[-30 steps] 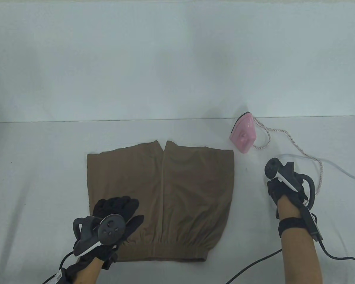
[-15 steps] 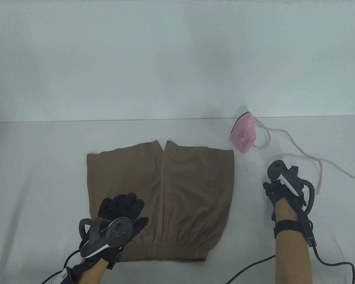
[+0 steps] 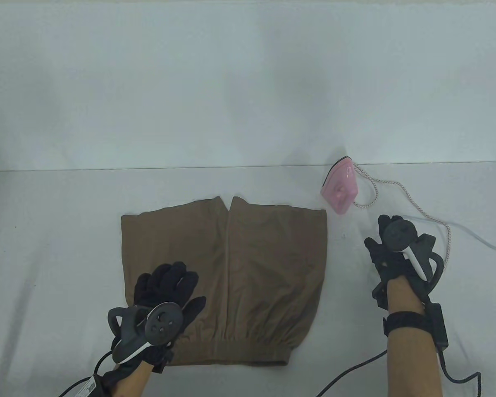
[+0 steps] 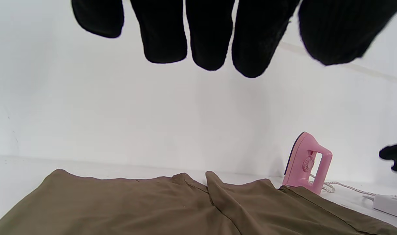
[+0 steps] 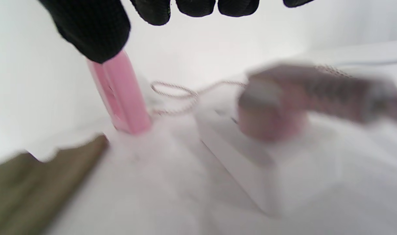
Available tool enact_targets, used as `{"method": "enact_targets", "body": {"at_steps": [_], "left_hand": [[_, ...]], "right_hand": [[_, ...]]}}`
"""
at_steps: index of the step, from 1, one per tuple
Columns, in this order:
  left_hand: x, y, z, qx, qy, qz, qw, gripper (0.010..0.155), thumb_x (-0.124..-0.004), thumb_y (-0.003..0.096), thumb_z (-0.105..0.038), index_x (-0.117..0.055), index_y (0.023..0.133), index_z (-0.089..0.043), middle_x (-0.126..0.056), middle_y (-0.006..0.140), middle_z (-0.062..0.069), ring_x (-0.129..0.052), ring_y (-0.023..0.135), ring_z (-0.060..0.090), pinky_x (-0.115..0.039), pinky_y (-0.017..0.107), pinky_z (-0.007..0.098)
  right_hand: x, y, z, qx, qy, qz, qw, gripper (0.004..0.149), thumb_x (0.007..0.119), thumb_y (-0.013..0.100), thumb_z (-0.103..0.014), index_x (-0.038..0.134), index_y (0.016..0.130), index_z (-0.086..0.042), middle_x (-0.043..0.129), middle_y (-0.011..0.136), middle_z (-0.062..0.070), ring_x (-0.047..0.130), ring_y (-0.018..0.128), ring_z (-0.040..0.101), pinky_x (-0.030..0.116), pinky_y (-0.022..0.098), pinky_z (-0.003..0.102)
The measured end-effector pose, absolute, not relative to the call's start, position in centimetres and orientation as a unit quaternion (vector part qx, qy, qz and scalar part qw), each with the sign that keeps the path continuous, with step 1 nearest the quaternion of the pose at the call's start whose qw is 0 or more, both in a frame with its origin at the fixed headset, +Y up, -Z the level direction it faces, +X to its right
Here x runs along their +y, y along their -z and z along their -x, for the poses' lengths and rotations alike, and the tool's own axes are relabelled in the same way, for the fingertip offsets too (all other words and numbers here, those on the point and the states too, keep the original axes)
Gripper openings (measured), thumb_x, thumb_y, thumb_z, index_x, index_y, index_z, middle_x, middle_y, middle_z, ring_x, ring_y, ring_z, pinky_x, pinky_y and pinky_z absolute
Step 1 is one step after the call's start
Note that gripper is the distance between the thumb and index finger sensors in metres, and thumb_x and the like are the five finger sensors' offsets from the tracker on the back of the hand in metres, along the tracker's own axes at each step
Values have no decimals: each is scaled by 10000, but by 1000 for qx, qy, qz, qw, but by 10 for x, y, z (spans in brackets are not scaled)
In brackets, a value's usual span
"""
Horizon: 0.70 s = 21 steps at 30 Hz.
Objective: Iron shorts with electric iron on table
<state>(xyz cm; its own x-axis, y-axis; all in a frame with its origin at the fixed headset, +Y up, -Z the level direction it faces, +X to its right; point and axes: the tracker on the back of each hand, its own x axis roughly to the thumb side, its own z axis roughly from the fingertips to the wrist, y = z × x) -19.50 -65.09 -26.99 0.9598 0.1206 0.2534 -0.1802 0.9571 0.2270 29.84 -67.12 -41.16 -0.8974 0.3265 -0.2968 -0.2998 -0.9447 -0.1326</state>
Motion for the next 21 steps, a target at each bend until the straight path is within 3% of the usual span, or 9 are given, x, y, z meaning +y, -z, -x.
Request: {"method": "enact_targets", "body": {"at_steps": [5,10,15,21], "left_hand": [[-650,268,183,-117,-67,-148,980,652,-745,476,-635,-665,1052,-339,-571,1186,29,-601,1085,405,-498,762,660],[-648,261,171,-125,-39,-175,976,663,-744,475,-640,-650,1060,-342,-542,1196,37,-557,1093,417,-475,765,657],[-647,258,165,-129,-46,-182,974,665,-744,478,-639,-644,1063,-340,-532,1199,33,-545,1095,423,-470,764,658],[-647,257,161,-124,-38,-168,977,680,-739,480,-646,-615,1080,-350,-502,1211,38,-533,1097,428,-480,765,651]], "right_hand": [[-622,390,-263,-56,-984,101,134,752,731,506,-659,457,1138,-358,411,1230,18,450,1130,412,447,749,678],[-597,359,-218,-57,-987,49,140,762,712,512,-686,467,1148,-345,420,1235,34,438,1129,441,427,744,697],[-596,325,-173,-74,-990,-13,121,775,703,510,-706,465,1153,-345,437,1236,40,451,1126,456,419,741,706],[-624,294,-130,-76,-989,-72,104,799,694,506,-730,442,1160,-345,414,1243,36,432,1132,456,394,737,723]]}}
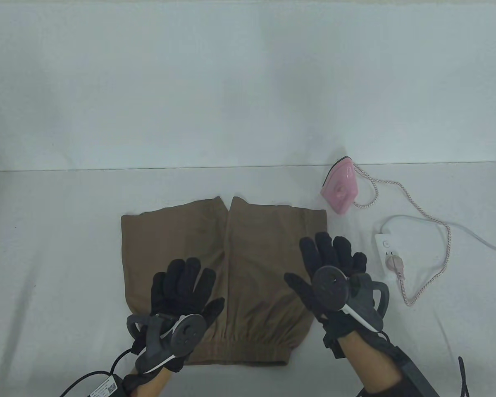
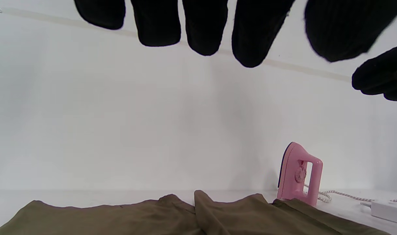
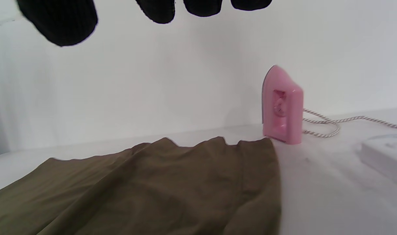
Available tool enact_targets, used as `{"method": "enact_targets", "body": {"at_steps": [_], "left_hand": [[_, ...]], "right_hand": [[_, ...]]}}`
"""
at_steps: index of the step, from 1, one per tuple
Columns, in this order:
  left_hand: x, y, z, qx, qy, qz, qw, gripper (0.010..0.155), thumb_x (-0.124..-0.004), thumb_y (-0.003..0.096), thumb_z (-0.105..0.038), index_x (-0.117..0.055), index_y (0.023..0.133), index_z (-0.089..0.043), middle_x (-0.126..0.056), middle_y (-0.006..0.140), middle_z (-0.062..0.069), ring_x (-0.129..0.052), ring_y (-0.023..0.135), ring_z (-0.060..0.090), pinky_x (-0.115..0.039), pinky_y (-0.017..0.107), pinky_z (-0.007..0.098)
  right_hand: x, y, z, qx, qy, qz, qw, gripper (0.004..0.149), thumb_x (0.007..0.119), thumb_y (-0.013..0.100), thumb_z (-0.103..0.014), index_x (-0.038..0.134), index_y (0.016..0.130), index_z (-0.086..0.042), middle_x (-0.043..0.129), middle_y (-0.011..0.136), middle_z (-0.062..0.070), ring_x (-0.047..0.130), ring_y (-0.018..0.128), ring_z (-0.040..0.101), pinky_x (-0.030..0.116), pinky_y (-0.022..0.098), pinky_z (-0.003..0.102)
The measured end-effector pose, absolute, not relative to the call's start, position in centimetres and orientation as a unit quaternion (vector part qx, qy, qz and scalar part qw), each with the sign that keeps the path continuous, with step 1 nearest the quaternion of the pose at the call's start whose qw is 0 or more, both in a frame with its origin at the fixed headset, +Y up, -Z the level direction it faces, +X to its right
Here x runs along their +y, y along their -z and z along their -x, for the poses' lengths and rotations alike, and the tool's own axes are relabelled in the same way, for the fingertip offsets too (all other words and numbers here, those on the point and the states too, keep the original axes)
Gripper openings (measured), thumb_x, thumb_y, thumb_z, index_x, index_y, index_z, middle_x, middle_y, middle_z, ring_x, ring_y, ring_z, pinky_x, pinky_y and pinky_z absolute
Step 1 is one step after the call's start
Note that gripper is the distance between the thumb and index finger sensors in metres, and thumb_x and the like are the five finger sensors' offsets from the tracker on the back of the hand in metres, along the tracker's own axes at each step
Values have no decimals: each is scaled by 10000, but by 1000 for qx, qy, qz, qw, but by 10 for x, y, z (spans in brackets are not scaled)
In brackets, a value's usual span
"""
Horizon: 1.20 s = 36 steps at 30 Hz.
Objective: Iron shorts with electric iron on table
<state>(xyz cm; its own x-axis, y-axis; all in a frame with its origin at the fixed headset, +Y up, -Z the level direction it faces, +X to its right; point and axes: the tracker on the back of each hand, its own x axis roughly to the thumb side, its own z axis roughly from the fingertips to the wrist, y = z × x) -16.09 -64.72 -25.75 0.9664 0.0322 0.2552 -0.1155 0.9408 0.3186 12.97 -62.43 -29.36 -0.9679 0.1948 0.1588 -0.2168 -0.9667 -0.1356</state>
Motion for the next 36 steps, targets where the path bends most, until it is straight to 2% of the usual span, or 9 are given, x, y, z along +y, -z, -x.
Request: {"method": "enact_targets", "body": {"at_steps": [4,11,20,36], "left_hand": [[-646,258,160,-121,-48,-168,977,702,-736,482,-648,-577,1098,-351,-452,1223,50,-483,1105,443,-452,767,657],[-649,257,162,-119,-17,-185,975,719,-738,479,-649,-549,1109,-355,-411,1229,54,-426,1111,450,-400,771,663],[-646,256,163,-111,9,-197,974,710,-739,479,-649,-567,1102,-357,-417,1229,50,-424,1113,446,-385,772,666],[-647,256,169,-94,14,-183,978,690,-737,480,-649,-602,1089,-352,-463,1221,47,-476,1106,438,-411,770,665]], "right_hand": [[-652,289,-105,-101,-982,-111,113,791,705,492,-737,493,1145,-342,462,1231,18,474,1125,452,411,732,725],[-674,282,-79,-120,-983,-133,42,799,703,490,-737,479,1144,-336,439,1230,18,448,1126,450,388,727,730],[-675,282,-76,-127,-985,-109,37,780,705,502,-715,491,1139,-320,465,1219,26,461,1118,449,378,724,731],[-674,281,-74,-141,-982,-120,33,762,703,508,-706,498,1135,-324,485,1214,20,473,1117,442,386,727,727]]}}
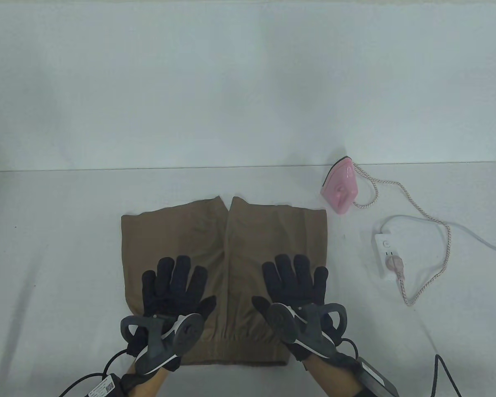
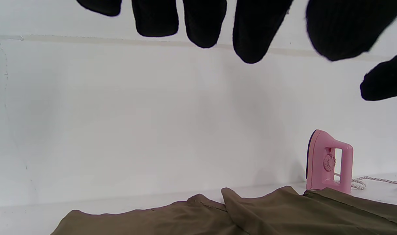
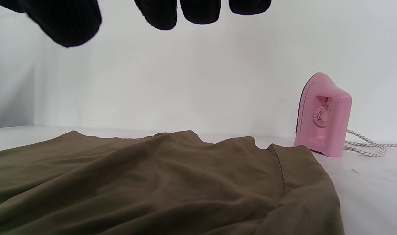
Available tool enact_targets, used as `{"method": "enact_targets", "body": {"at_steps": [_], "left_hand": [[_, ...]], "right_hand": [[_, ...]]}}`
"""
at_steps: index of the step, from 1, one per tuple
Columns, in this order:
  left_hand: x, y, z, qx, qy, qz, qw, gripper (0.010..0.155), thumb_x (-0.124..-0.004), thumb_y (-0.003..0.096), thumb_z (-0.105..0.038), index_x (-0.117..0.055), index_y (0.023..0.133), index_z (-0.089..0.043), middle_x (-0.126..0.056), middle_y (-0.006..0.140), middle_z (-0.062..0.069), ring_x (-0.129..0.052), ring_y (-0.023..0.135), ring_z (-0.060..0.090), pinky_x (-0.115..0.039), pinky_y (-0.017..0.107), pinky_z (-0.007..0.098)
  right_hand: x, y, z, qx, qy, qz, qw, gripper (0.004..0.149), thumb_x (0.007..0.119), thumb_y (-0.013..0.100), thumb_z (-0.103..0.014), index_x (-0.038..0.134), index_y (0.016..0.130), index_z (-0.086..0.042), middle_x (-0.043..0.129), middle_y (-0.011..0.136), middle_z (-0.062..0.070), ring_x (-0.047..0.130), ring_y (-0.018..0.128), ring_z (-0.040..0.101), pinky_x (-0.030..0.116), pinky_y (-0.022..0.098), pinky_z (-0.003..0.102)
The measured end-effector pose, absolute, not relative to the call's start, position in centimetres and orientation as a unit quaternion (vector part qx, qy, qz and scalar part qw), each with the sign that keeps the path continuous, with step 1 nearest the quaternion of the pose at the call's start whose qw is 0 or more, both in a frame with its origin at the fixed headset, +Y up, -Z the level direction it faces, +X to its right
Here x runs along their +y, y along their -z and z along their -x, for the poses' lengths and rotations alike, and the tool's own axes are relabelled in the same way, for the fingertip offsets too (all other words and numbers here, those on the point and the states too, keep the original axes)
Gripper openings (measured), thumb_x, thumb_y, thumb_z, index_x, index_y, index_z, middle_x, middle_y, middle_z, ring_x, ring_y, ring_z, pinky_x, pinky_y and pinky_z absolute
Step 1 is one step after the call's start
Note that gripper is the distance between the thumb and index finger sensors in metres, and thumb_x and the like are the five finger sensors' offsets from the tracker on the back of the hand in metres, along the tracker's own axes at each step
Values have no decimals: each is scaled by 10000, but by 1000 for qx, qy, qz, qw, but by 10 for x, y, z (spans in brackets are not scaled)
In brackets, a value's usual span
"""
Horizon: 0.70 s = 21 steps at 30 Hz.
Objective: Iron shorts with electric iron on table
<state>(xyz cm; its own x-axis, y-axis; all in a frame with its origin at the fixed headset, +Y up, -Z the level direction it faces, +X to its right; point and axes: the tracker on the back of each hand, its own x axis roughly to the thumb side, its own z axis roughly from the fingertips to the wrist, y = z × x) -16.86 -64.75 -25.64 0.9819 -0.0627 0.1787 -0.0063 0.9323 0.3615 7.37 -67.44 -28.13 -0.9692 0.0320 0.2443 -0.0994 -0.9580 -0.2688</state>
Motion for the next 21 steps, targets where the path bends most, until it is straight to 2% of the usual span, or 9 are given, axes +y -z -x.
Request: {"method": "enact_targets", "body": {"at_steps": [21], "left_hand": [[-647,255,171,-93,10,-188,978,685,-738,479,-648,-615,1082,-347,-479,1216,49,-492,1102,435,-418,768,667]], "right_hand": [[-675,281,-74,-135,-983,-115,37,752,703,509,-704,513,1130,-324,497,1210,20,485,1115,439,393,729,723]]}}
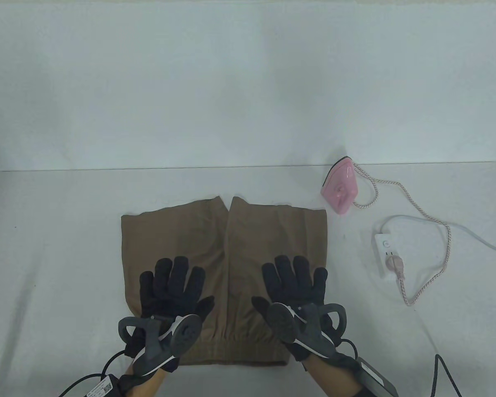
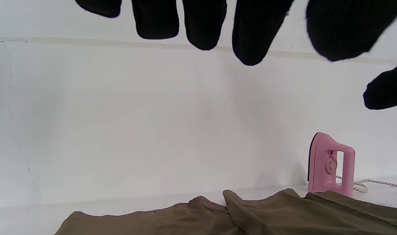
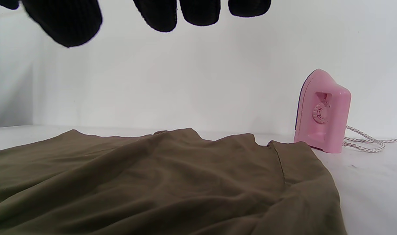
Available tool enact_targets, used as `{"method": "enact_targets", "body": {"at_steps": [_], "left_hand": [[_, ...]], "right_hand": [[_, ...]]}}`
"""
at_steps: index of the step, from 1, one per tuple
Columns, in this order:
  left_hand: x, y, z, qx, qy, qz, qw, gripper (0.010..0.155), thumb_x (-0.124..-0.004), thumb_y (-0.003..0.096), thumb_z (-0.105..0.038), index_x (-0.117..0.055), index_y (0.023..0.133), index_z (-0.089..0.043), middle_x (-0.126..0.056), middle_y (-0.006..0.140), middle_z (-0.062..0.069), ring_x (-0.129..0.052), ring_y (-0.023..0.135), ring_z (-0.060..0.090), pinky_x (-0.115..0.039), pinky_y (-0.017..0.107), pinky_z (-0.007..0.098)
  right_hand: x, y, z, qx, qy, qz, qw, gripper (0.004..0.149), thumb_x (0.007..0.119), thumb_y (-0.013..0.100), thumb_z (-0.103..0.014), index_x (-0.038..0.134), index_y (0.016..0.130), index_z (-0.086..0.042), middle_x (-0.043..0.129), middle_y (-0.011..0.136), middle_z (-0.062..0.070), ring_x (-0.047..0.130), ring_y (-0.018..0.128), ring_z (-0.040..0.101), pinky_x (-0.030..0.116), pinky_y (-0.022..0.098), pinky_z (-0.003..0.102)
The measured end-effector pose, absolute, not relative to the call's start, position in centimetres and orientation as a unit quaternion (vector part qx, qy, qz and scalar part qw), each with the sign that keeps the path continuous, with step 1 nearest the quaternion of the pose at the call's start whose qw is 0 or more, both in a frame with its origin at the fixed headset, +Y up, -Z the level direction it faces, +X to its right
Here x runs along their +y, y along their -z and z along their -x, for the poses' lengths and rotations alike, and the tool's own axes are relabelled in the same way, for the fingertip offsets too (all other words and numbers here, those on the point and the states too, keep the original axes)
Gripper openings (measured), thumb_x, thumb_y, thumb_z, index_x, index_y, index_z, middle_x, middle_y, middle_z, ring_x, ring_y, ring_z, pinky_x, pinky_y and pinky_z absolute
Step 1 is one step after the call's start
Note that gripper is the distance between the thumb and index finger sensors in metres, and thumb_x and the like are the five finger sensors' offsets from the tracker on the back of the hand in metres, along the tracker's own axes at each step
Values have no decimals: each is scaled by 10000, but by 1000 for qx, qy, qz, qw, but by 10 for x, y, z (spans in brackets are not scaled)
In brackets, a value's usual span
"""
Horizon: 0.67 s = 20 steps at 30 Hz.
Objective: Iron shorts with electric iron on table
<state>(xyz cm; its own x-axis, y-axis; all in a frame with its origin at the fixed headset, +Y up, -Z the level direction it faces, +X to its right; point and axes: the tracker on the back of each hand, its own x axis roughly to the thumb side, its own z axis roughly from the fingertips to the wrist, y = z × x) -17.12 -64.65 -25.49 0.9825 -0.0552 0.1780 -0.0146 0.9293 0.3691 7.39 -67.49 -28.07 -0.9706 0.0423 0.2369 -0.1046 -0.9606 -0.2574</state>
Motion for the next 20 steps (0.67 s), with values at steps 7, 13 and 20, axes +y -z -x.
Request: {"method": "enact_targets", "body": {"at_steps": [7,13,20], "left_hand": [[-647,255,173,-92,11,-188,978,686,-740,478,-647,-611,1083,-350,-488,1214,45,-505,1101,431,-424,769,668],[-647,255,172,-92,12,-187,978,687,-739,478,-648,-613,1083,-347,-490,1213,46,-510,1099,431,-426,768,669],[-647,254,173,-93,8,-187,978,679,-738,478,-649,-631,1076,-345,-510,1209,44,-529,1097,426,-437,767,669]], "right_hand": [[-675,280,-71,-138,-982,-122,35,750,702,510,-703,515,1130,-325,501,1208,19,489,1115,437,397,727,722],[-675,280,-72,-134,-983,-124,36,734,701,510,-700,532,1122,-332,514,1205,18,512,1110,430,413,729,717],[-675,279,-73,-132,-983,-126,31,724,703,510,-695,544,1118,-335,519,1203,18,518,1109,429,422,729,714]]}}
